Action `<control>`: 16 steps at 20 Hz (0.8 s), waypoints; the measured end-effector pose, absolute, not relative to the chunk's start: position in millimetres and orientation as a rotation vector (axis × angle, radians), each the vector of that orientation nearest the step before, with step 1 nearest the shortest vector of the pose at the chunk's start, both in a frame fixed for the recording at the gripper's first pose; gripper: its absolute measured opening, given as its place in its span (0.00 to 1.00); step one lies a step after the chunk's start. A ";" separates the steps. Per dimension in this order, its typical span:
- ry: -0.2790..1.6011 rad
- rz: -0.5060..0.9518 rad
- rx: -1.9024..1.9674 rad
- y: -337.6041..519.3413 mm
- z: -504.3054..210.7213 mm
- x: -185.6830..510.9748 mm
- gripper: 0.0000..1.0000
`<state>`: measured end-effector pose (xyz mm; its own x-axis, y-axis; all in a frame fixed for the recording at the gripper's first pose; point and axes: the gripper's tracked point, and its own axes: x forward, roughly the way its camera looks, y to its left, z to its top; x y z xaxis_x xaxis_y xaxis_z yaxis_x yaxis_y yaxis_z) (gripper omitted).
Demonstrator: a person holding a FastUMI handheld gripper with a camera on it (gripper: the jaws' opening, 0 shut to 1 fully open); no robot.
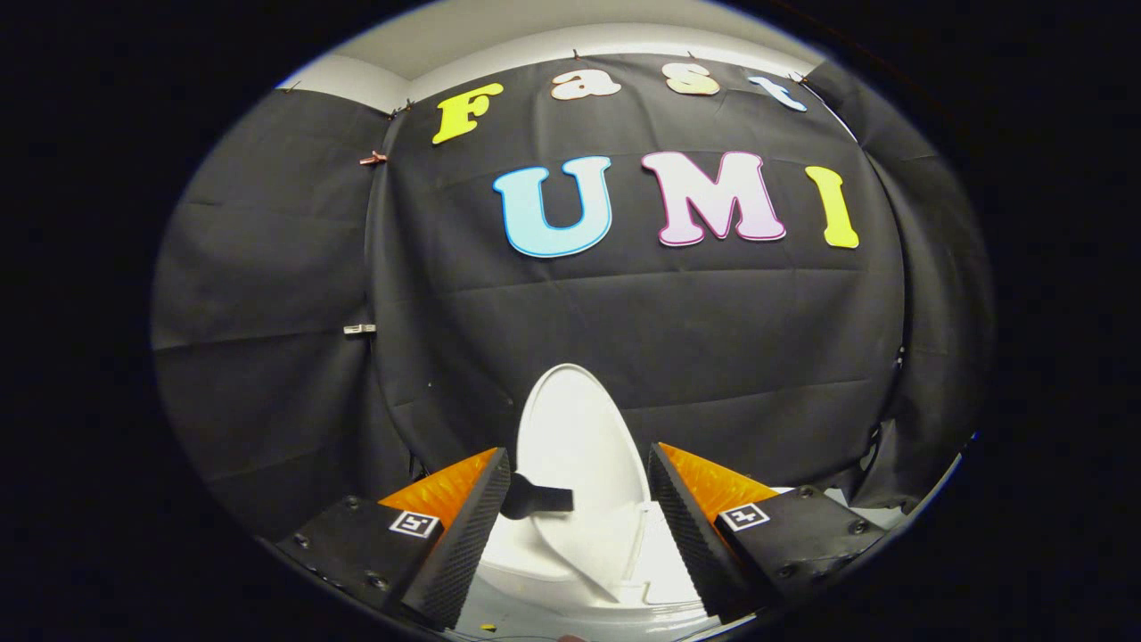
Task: Open the toilet lid.
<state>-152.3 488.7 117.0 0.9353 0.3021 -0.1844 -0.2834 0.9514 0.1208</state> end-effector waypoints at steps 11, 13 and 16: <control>0.158 0.253 0.016 317.1 82.1 -80.7 0.98; 0.153 0.227 0.006 280.1 71.0 -65.2 0.98; 0.149 0.195 0.003 234.0 51.9 -47.6 0.98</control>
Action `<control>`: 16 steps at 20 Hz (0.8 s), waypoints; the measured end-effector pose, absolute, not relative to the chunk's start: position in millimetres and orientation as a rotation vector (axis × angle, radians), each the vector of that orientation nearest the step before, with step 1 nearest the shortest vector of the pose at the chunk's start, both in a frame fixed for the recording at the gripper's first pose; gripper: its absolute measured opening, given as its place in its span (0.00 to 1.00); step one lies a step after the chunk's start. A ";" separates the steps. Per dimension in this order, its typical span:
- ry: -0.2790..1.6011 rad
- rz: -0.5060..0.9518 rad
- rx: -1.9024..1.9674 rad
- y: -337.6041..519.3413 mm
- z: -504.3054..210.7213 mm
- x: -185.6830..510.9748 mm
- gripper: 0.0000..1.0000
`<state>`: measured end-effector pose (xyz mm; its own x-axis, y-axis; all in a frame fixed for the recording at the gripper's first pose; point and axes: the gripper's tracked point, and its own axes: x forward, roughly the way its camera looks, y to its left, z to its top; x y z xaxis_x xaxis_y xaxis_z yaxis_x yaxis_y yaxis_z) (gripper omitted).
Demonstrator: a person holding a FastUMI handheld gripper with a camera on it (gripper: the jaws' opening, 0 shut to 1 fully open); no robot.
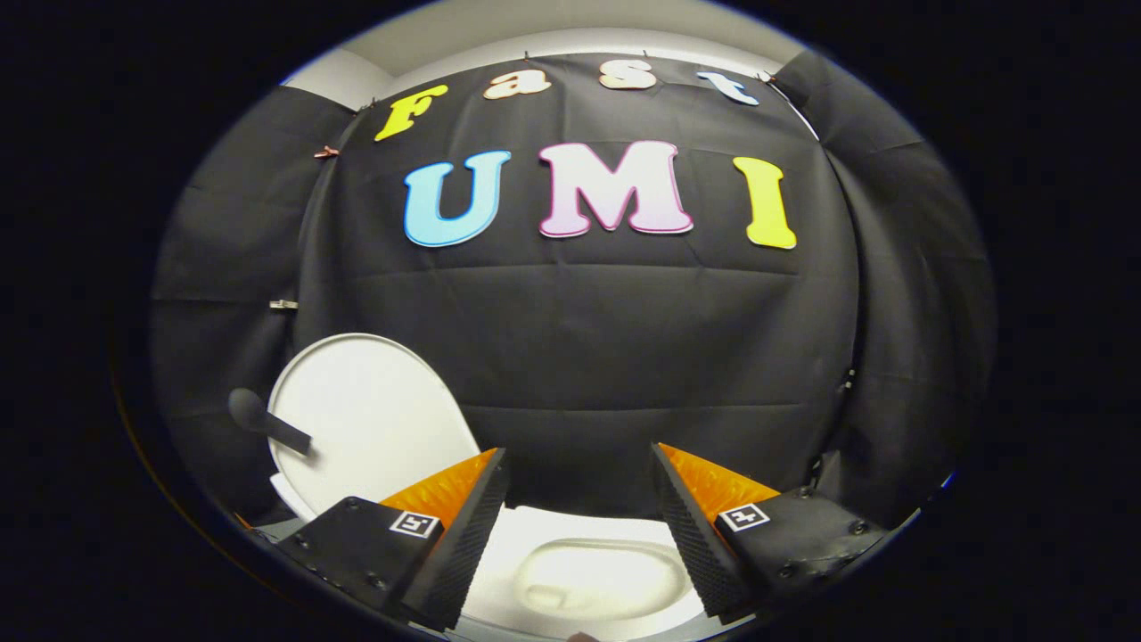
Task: Open the toilet lid.
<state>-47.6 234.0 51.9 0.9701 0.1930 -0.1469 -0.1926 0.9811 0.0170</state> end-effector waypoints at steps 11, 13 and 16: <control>0.116 0.131 0.021 160.1 3.9 -36.9 0.98; 0.122 0.124 0.013 155.3 -2.7 -36.1 0.98; 0.105 0.106 0.023 148.9 1.5 -34.9 0.98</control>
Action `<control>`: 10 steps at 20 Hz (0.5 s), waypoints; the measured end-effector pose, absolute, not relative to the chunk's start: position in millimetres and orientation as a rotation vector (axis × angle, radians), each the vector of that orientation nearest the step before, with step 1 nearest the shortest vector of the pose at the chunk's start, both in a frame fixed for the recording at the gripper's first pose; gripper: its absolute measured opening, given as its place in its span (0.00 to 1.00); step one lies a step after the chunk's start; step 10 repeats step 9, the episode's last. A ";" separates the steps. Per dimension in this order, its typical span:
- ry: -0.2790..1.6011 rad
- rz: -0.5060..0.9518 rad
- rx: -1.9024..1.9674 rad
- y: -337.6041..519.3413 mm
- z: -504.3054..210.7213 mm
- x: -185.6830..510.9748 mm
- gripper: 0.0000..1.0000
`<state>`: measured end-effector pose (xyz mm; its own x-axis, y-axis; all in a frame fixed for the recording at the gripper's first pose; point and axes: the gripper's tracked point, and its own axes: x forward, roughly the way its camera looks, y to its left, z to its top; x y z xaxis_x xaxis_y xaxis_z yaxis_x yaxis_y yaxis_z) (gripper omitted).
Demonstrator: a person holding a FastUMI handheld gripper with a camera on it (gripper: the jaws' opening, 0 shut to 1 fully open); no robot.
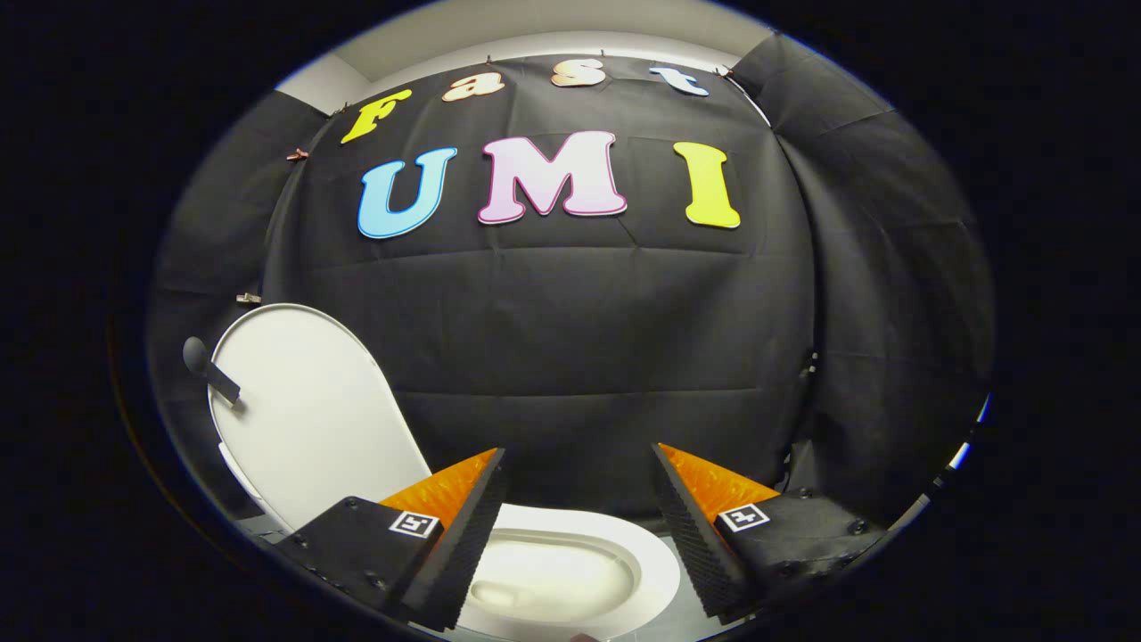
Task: Open the toilet lid.
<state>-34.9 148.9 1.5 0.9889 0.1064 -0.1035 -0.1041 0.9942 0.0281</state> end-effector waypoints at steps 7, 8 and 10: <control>0.083 0.098 0.009 145.2 4.1 -34.9 0.98; 0.085 0.099 0.009 145.5 3.4 -34.4 0.98; 0.088 0.099 0.009 144.6 3.2 -34.5 0.98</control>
